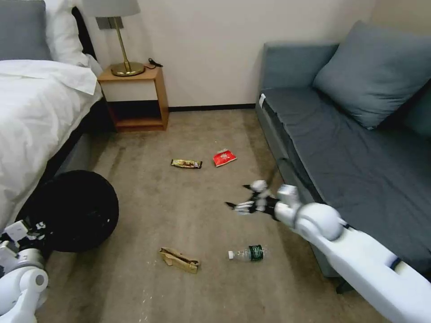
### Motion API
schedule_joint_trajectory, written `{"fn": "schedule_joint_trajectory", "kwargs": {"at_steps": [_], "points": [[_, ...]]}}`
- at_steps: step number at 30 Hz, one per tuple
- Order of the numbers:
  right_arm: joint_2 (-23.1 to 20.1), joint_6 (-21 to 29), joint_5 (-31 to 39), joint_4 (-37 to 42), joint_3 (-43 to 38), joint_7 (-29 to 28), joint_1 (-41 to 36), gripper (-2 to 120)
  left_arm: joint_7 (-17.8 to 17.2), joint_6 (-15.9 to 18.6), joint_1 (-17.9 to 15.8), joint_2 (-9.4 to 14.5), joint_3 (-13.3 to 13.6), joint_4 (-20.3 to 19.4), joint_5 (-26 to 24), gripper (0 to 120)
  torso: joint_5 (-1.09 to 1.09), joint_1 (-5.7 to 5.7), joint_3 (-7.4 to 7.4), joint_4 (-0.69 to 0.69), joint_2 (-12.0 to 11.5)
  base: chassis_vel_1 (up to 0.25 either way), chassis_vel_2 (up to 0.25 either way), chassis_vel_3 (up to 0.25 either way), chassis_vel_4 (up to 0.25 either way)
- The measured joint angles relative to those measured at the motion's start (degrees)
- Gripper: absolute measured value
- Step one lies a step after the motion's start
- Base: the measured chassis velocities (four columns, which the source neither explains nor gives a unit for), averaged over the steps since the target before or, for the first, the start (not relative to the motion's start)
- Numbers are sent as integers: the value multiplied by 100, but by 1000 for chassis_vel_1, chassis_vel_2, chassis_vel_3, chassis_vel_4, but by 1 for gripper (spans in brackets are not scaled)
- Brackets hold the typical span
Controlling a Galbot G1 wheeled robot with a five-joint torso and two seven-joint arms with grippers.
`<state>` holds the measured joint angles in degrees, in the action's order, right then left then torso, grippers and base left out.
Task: Pick up the trash bin, then pick up the garbage on the floor and place it into the trash bin.
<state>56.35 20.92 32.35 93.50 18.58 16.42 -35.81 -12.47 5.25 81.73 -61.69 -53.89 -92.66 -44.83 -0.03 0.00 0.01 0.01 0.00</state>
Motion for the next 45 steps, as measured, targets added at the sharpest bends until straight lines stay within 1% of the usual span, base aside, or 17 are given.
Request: {"fn": "schedule_joint_trajectory", "kwargs": {"at_steps": [2, 3, 4, 8, 9, 13, 14, 18, 19, 21, 23, 27, 30, 39, 41, 42, 45], "points": [[404, -18, -115, -341, 562, 71, 324, 100, 52, -37, 23, -31, 2, -24, 100, 3, 2, 0, 0, 1, 0, 0, 0, 0, 0], [731, -37, -229, -605, 1005, 129, 520, 100, 82, -67, 52, -70, -11, -56, 165, 3, 0, 0, -1, 1, 0, 0, 0, 0, 0], [731, -37, -229, -605, 1005, 129, 520, 100, 82, -67, 52, -70, -11, -56, 165, 3, 0, 0, -1, 1, 0, 0, 0, 0, 0], [1322, -89, -528, -1138, 1854, 290, 735, 100, 128, -140, 150, -159, -85, -111, 210, 3, 1, 0, -1, 0, 0, 0, 0, 0, 0], [1322, -89, -528, -1138, 1854, 290, 735, 100, 128, -140, 150, -159, -85, -111, 210, 3, 1, 0, -1, 0, 0, 0, 0, 0, 0], [1875, -212, -1092, -1819, 2417, 427, 768, 100, 174, -236, 201, -226, -162, -109, 231, 3, 1, 0, 0, 0, 0, 0, 0, 0, 0], [1875, -212, -1092, -1819, 2417, 427, 768, 100, 174, -236, 201, -226, -162, -109, 231, 3, 1, 0, 0, 0, 0, 0, 0, 0, 0], [2398, -328, -1672, -2505, 2498, 501, 489, 100, 189, -288, 252, -259, -195, -124, 232, 3, 1, 0, -1, 0, 0, 0, 0, 0, 0], [2398, -328, -1672, -2505, 2498, 501, 489, 100, 189, -288, 252, -259, -195, -124, 232, 3, 1, 0, -1, 0, 0, 0, 0, 0, 0], [2590, -496, -2046, -2907, 2458, 566, 368, 100, 205, -340, 280, -288, -196, -151, 242, 3, 2, 0, -1, -1, 0, 0, 0, 0, 0], [2788, -788, -2771, -3439, 2341, 638, 247, 100, 215, -378, 338, -351, -197, -187, 249, 3, 1, 0, -1, -2, 0, 0, 0, 0, 0], [2911, -959, -3193, -3793, 2230, 660, 206, 100, 218, -398, 380, -387, -194, -204, 249, 3, 1, 0, -1, -1, 0, 0, 0, 0, 0], [2942, -1019, -3309, -3924, 2128, 661, 201, 100, 222, -408, 403, -391, -194, -222, 249, 3, 2, 0, -1, -1, 0, 0, 0, 0, 0], [2792, -1236, -3683, -4346, 1648, 791, 94, 100, 232, -422, 436, -405, -171, -296, 250, 3, 3, 0, -1, -2, 0, 0, 0, 0, 0], [2793, -1311, -3770, -4444, 1542, 927, 86, 94, 232, -422, 436, -406, -168, -296, 250, 3, 2, 0, -1, -2, 0, 0, 0, 0, 0], [2793, -1311, -3770, -4444, 1542, 927, 86, 94, 232, -422, 436, -406, -168, -296, 250, 3, 2, 0, -1, -2, 0, 0, 0, 0, 0], [2808, -1438, -3877, -4534, 1403, 1160, 78, 82, 239, -422, 434, -405, -165, -296, 250, 3, 3, 0, -1, -1, 0, 0, 0, 0, 0]]}}
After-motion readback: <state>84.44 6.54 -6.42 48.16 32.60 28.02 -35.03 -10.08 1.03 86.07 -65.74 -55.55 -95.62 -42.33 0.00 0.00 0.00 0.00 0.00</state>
